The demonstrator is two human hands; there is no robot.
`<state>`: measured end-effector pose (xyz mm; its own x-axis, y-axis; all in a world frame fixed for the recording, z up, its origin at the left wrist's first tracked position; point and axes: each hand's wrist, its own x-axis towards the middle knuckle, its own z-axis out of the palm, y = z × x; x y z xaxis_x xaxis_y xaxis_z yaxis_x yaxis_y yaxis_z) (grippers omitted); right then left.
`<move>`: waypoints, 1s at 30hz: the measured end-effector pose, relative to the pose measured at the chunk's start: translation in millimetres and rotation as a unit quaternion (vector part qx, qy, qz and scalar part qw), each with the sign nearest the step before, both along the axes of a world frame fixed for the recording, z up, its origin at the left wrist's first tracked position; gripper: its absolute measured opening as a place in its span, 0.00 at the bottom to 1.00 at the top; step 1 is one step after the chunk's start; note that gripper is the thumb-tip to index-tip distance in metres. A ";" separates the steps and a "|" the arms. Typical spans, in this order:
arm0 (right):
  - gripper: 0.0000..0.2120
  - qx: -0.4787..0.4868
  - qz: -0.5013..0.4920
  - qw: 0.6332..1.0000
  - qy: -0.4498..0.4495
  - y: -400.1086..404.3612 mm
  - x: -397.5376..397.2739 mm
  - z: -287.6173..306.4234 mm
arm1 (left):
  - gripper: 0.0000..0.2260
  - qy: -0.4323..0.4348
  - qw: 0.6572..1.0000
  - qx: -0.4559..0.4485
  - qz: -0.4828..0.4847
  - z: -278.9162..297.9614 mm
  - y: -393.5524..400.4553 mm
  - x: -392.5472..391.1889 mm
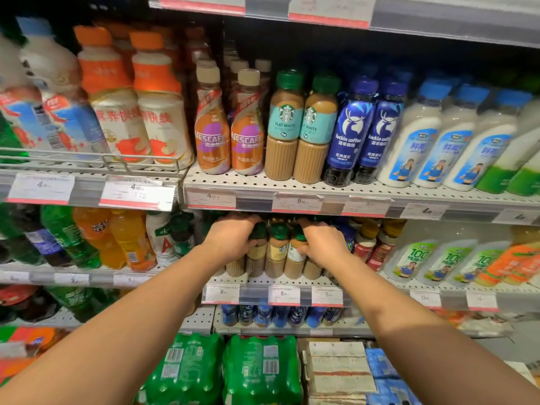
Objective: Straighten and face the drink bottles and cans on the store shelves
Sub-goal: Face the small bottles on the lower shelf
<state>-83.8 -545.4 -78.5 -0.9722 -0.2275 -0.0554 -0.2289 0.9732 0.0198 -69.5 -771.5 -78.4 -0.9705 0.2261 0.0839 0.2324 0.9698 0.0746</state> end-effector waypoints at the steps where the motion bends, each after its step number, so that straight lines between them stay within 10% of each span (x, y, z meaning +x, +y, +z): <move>1: 0.24 0.002 -0.003 1.000 0.003 1.0 1.4 3.3 | 0.24 0.003 1.000 -0.002 -0.001 -0.2 0.8 -0.3; 30: 0.29 -0.073 -0.018 0.996 0.054 25.7 34.8 3.4 | 0.18 0.118 0.992 0.025 -0.037 -25.2 3.5 12.4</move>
